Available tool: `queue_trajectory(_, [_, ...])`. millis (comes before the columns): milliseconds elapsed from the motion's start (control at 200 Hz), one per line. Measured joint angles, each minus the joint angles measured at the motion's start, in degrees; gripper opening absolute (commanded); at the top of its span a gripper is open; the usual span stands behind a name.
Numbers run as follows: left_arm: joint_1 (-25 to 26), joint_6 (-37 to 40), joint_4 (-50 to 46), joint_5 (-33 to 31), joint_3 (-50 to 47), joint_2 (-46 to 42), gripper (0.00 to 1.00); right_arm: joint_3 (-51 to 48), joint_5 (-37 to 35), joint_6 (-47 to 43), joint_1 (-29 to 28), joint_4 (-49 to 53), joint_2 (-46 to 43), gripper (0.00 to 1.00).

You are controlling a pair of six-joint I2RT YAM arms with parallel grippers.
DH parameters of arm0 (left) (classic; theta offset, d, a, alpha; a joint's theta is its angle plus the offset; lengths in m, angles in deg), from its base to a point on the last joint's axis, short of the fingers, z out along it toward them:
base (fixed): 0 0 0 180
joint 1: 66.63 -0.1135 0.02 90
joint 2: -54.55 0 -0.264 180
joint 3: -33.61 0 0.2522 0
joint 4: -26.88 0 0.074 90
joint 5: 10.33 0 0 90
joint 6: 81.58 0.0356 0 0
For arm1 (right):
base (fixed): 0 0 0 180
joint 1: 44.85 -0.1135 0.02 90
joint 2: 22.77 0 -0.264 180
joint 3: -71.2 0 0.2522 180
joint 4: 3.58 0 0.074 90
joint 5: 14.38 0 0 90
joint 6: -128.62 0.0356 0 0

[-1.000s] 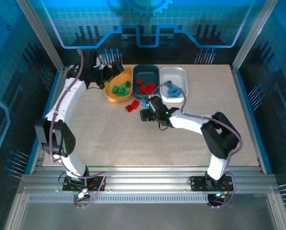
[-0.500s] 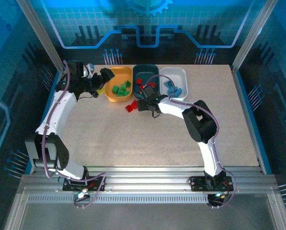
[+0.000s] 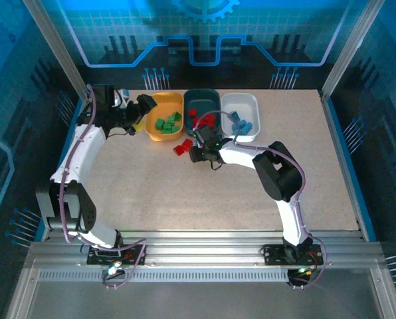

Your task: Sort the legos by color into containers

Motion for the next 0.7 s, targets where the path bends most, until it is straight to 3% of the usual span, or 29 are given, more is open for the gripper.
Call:
queue_trajectory(470, [0.00,0.02,-0.02,0.00,0.00,0.72,0.95,6.99,-4.90,-3.93,-0.31,4.63,4.28,0.19])
queue_trajectory(700, [0.00,0.00,0.07,0.04,0.00,0.81,0.96,-1.77,-5.88,-3.96,-1.09,3.34,-2.29,0.17])
